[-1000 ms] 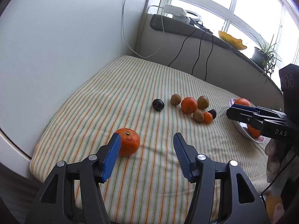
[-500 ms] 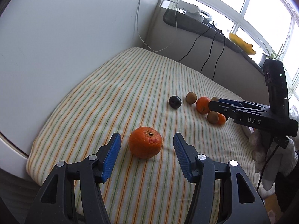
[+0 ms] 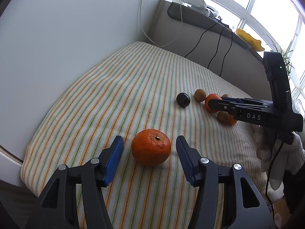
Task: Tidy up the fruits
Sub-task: 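Close the left tool around the small tangerine and lift it, then carry the tangerine with the left tool over the white plate, then lower the tangerine into the plate and open the left tool, then move the left tool to a dark plum while the right tool moves to a small brown kiwi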
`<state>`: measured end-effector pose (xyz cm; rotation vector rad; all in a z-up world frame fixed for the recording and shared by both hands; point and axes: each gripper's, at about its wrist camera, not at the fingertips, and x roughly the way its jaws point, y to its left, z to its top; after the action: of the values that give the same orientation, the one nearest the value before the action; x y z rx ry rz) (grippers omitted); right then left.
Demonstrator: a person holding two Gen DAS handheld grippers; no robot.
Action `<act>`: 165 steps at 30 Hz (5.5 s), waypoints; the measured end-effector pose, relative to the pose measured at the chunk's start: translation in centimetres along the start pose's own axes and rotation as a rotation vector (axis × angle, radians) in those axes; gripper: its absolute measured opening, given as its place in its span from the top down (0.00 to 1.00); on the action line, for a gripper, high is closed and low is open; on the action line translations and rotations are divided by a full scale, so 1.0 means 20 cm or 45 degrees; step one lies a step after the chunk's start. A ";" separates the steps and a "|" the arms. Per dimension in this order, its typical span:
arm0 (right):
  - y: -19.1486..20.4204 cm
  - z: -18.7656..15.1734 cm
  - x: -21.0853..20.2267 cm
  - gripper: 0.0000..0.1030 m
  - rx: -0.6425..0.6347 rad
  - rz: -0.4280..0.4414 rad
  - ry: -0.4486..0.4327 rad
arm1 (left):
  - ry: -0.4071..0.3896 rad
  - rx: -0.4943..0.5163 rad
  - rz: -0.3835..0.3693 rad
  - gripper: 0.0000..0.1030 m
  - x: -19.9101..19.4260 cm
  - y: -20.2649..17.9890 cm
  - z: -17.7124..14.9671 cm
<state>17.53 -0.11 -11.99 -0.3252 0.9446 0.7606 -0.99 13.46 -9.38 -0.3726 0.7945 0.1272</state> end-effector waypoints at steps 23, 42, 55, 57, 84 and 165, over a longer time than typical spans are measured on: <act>0.05 0.01 -0.08 0.66 -0.016 -0.020 -0.086 | -0.031 -0.011 -0.032 0.63 -0.06 0.01 0.00; -0.05 -0.30 -0.60 0.66 0.054 -0.070 -0.249 | -0.072 0.122 -0.231 0.63 -0.06 -0.33 0.12; -0.19 -0.56 -0.76 0.66 0.159 -0.187 -0.234 | -0.031 0.251 -0.388 0.63 0.05 -0.67 0.16; -0.21 -0.60 -0.77 0.66 0.178 -0.197 -0.227 | -0.017 0.269 -0.410 0.63 0.08 -0.72 0.16; -0.21 -0.68 -0.76 0.65 0.117 -0.345 -0.218 | 0.100 0.373 -0.531 0.63 0.27 -1.08 0.16; 0.07 -0.15 -0.20 0.55 -0.152 -0.014 -0.048 | 0.045 0.162 -0.161 0.44 0.28 -0.22 0.25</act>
<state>13.24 -2.55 -10.39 -0.4184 0.8628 0.8120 7.46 11.08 -8.96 -0.3044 0.8073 -0.0481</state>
